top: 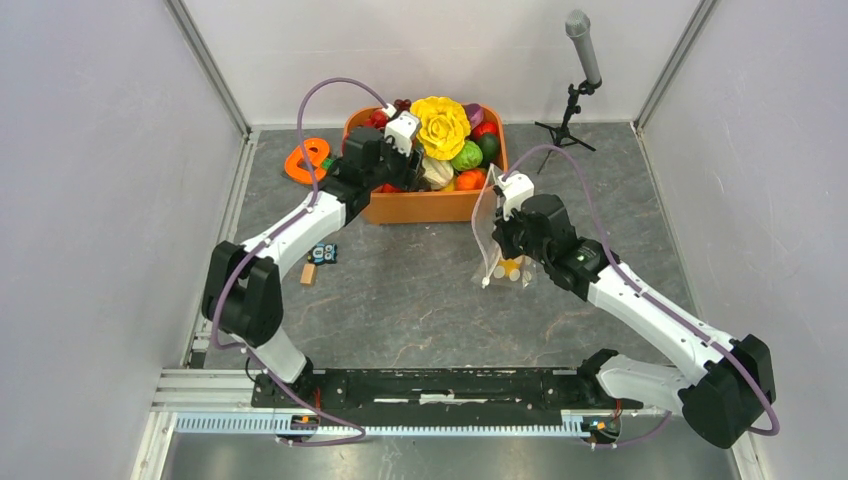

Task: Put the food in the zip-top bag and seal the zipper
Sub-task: Pick up the fake vegetable from the bin.

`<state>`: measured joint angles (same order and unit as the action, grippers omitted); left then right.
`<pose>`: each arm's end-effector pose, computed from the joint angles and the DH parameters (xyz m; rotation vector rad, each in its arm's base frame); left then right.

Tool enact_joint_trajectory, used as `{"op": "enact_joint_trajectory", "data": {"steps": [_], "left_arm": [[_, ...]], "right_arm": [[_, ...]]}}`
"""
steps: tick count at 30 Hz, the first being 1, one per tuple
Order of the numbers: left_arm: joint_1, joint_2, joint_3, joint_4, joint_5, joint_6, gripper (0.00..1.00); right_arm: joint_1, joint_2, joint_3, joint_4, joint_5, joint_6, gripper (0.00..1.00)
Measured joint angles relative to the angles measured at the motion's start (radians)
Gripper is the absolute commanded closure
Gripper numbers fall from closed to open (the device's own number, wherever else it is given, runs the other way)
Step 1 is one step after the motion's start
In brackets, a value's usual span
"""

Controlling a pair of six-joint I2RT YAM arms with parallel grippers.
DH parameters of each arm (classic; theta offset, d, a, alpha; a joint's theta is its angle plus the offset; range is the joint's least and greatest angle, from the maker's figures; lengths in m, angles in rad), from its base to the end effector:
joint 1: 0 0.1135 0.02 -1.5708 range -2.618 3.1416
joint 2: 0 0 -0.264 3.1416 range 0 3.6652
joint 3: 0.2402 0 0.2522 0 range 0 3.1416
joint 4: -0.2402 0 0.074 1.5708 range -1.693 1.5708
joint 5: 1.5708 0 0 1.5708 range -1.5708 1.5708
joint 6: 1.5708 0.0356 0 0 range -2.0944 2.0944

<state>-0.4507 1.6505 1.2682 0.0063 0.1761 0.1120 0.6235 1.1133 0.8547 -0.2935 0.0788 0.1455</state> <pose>0.3502 -0.1764 0.3009 0.6565 1.8481 -0.3948 0.2036 0.1430 0.2883 -0.4615 2.0933 0.3706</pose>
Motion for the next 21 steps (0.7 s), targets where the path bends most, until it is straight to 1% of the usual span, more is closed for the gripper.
{"op": "enact_joint_trajectory", "data": {"steps": [4,5,8,9,11,12,15,19,21], "left_arm": [[0.0,0.014,0.003,0.011,-0.01,0.033,0.44],[0.0,0.02,0.003,0.013,-0.013,0.042,0.47],[0.0,0.033,0.003,0.023,-0.019,0.061,0.59],[0.0,0.036,0.003,0.027,-0.019,0.066,0.65],[0.0,0.038,0.003,0.035,-0.026,0.073,0.69],[0.0,0.038,0.003,0.039,-0.029,0.074,0.74],[0.002,0.035,0.001,0.053,-0.04,0.074,0.83],[0.002,-0.005,-0.044,0.097,-0.048,0.07,0.88],[0.002,-0.047,-0.084,0.133,-0.056,0.058,0.88]], "right_arm": [[0.0,0.0,-0.001,0.003,-0.002,0.006,1.0],[0.0,0.0,-0.001,0.004,-0.001,0.007,1.0],[0.0,0.0,-0.001,0.007,-0.002,0.01,1.0],[0.0,0.0,-0.002,0.008,-0.002,0.011,1.0],[0.0,0.0,-0.002,0.009,-0.004,0.015,1.0],[0.0,0.0,-0.002,0.009,-0.004,0.016,1.0],[0.0,0.0,-0.003,0.011,-0.005,0.023,1.0],[0.0,0.0,-0.011,0.022,-0.007,0.033,1.0],[0.0,0.0,-0.014,0.024,-0.007,0.035,1.0]]}}
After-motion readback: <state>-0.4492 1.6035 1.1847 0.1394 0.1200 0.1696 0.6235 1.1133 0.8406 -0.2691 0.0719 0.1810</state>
